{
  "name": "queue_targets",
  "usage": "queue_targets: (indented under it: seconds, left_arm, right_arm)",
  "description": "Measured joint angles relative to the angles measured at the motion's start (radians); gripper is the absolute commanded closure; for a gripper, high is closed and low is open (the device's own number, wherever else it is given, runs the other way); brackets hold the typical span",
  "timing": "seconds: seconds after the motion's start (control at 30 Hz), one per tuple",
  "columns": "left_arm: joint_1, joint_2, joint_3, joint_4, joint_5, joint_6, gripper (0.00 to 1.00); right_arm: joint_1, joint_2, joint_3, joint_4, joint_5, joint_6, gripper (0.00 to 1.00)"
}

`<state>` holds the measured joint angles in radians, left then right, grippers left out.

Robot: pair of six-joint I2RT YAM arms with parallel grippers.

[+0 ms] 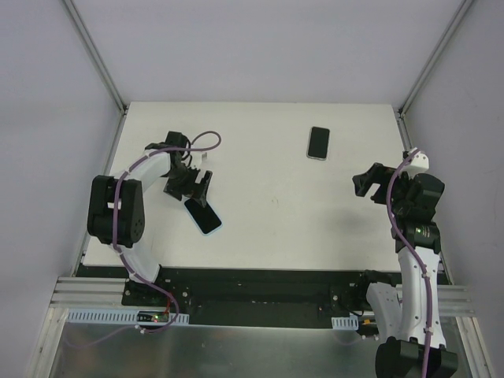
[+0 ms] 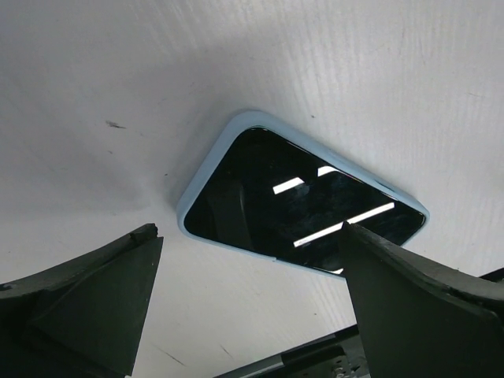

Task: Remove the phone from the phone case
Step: Pick up the phone at the center of the board.

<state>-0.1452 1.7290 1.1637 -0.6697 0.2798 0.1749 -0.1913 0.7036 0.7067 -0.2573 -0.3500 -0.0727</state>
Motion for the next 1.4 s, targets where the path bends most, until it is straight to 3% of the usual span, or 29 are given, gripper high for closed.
queue_targets:
  seconds: [0.4,0.83,1.4]
  left_arm:
    - [-0.041,0.045,0.016,-0.029,-0.003,0.014,0.0]
    - [-0.065,-0.027,0.057,-0.062,-0.058,0.087,0.0]
    - [-0.065,-0.137,-0.041,-0.085,-0.042,-0.015,0.0]
  right_arm:
    - [0.0,0.003,0.0,0.0,-0.004,-0.007,0.01]
    - [0.0,0.003,0.0,0.0,-0.007,-0.01,0.01]
    - [0.0,0.004,0.0,0.0,-0.007,-0.015,0.01]
